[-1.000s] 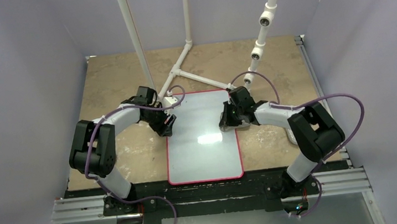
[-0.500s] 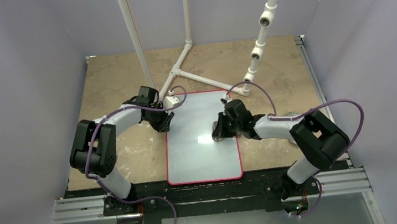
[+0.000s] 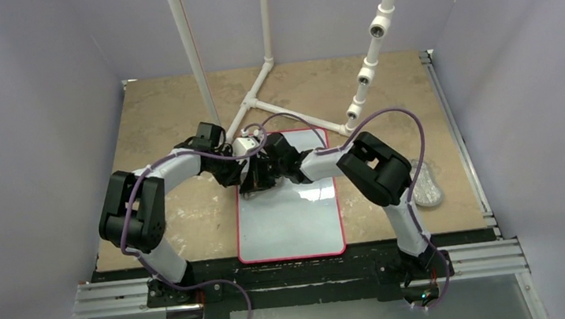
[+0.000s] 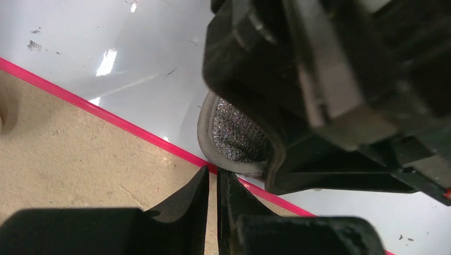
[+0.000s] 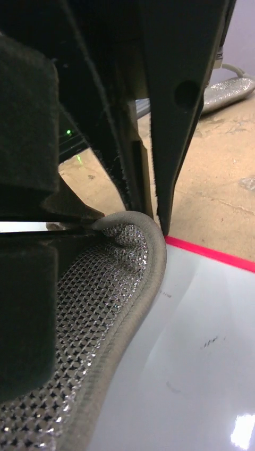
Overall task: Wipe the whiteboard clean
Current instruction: Hold the whiteboard at the center of the board.
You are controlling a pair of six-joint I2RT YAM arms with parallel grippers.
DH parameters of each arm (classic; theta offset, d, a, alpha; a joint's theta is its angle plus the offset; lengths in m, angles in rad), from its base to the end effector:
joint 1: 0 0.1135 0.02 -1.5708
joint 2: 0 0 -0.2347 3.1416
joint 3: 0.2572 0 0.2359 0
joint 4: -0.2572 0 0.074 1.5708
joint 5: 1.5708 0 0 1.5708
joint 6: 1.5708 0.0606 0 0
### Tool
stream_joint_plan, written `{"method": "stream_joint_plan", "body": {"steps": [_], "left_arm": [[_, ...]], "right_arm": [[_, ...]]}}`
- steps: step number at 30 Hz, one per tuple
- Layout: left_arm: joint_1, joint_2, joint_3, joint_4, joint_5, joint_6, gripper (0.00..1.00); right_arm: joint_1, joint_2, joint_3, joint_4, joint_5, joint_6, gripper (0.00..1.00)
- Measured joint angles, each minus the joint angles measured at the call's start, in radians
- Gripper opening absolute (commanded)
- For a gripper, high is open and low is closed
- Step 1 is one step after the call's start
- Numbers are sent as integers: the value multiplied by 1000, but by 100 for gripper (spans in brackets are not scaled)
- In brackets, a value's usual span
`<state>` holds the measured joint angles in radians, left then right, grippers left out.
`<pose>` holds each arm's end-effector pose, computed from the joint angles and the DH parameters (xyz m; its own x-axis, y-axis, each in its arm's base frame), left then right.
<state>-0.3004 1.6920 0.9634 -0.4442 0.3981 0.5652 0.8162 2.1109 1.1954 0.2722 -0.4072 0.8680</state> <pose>0.2881 -0.1138 0.1196 -0.5206 0.6781 -0.5187 0.8232 0.5599 -0.0942 0.2778 0.3305 0.0927 -0.9417 0.0213 -0.3359 -0.2592 0.5908 0.7641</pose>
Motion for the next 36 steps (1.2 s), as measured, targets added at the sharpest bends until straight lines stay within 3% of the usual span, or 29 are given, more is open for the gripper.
{"method": "stream_joint_plan", "body": {"steps": [8, 19, 23, 30, 33, 36], "left_arm": [[1, -5, -6, 7, 6, 24, 5], [4, -8, -13, 14, 14, 44, 3], [4, -10, -14, 14, 14, 50, 3], [4, -17, -24, 24, 14, 59, 1], [4, -17, -24, 26, 14, 61, 1], [4, -19, -27, 29, 14, 68, 0]], "right_arm": [[-42, 27, 13, 18, -30, 76, 0], [18, -162, -272, 87, -10, 92, 0], [7, -116, -195, 22, -51, 84, 0], [-47, 90, 137, -105, -113, 88, 0], [-54, 105, 158, -111, -116, 97, 0], [-34, 58, 62, -31, -73, 116, 0]]}}
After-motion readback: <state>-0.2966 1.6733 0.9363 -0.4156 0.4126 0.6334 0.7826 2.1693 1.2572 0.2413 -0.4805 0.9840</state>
